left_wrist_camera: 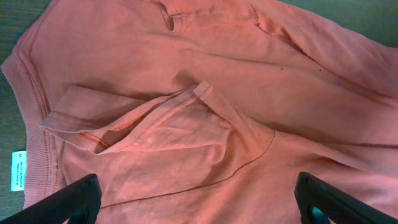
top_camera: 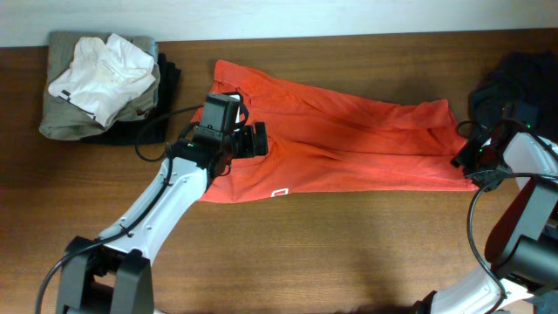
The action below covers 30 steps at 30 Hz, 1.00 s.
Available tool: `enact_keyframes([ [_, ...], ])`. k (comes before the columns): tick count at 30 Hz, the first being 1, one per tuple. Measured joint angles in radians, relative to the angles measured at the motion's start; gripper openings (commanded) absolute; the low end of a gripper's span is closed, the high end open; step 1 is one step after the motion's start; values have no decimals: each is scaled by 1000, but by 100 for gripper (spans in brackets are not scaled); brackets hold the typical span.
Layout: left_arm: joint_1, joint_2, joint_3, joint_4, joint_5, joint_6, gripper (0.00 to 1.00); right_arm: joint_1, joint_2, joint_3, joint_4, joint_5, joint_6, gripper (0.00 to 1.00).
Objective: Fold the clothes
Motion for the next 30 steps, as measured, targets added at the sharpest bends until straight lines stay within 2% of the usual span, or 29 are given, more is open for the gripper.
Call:
enact_keyframes([
  [3,0,0,0,0,0,0,99,0,0,-13,18,-6,0,50],
  [8,0,0,0,0,0,0,99,0,1,-26,25,-11,-10,49],
  [10,0,0,0,0,0,0,99,0,1,-28,27,-11,-10,45],
  [14,0,0,0,0,0,0,99,0,1,-41,39,-11,-9,20],
  [16,0,0,0,0,0,0,99,0,2,-42,45,-15,-8,5],
  [30,0,0,0,37,-29,0,99,0,2,-22,125,-64,60,4],
])
